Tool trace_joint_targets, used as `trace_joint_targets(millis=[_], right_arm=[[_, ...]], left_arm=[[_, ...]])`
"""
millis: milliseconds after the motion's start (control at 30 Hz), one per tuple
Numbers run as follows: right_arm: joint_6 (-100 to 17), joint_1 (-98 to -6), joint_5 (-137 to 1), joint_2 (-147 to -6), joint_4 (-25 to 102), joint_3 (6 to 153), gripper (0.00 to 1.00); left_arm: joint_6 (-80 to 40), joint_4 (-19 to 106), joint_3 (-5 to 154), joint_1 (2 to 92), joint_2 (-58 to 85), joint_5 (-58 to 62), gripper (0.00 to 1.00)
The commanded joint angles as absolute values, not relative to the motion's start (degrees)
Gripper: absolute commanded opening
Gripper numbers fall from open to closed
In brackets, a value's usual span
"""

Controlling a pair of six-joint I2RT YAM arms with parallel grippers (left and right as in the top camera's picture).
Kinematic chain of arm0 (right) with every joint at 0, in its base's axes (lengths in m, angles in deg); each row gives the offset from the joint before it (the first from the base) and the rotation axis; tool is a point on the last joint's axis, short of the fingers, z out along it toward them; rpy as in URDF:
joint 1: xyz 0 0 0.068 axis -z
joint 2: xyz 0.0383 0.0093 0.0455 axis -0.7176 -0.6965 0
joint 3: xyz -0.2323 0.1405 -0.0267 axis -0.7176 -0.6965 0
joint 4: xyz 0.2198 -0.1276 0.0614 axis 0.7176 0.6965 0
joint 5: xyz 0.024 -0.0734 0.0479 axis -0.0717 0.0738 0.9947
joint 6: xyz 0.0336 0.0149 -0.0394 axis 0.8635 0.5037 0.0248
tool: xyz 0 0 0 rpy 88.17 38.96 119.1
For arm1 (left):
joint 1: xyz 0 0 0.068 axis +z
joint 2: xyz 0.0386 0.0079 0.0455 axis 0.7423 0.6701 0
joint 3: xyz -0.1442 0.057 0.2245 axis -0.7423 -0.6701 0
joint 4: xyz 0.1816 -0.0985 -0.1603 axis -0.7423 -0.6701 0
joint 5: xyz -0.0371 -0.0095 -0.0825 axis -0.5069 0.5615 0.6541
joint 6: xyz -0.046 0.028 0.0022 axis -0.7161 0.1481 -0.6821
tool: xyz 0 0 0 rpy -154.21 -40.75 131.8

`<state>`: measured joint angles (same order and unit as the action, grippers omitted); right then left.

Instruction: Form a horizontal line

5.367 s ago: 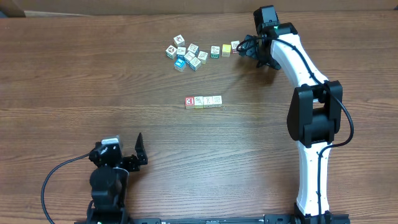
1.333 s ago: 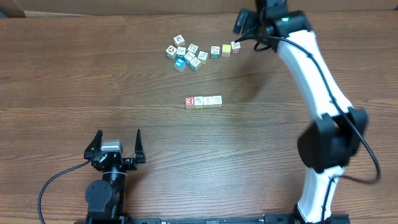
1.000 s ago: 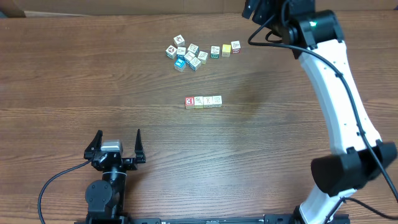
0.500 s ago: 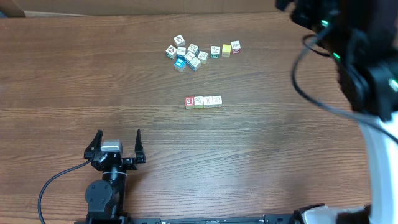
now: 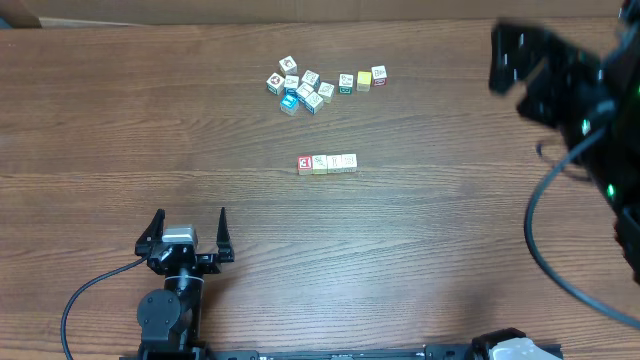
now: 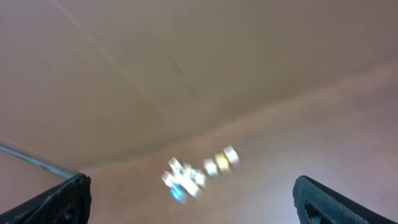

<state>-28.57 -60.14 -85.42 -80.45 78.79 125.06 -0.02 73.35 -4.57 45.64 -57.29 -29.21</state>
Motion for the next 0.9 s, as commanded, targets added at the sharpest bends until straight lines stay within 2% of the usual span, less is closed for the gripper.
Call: trace_joint_targets(millis=[0,233,433,867], right_arm=[[-29.6,-60.1,-87.9,-77.3,85.4,125.4,1.00],[-29.6,-60.1,-91.1,-72.8,98.1,125.3,1.00],[-29.6,-60.1,-91.0,-64.1,99.6,115.5,1.00],[-29.5,-60.1,-90.6,-43.6,77.8,75.8,1.00]], left_arm=[[0.9,73.4,-4.7,45.2,-58.0,-28.7,1.00],[0.9,73.4,-4.7,45.2,-58.0,-28.7,1.00],[0.9,73.4,-4.7,45.2,-58.0,-28.7,1.00],[0.9,73.4,-4.7,45.2,-58.0,-28.8,1.00]])
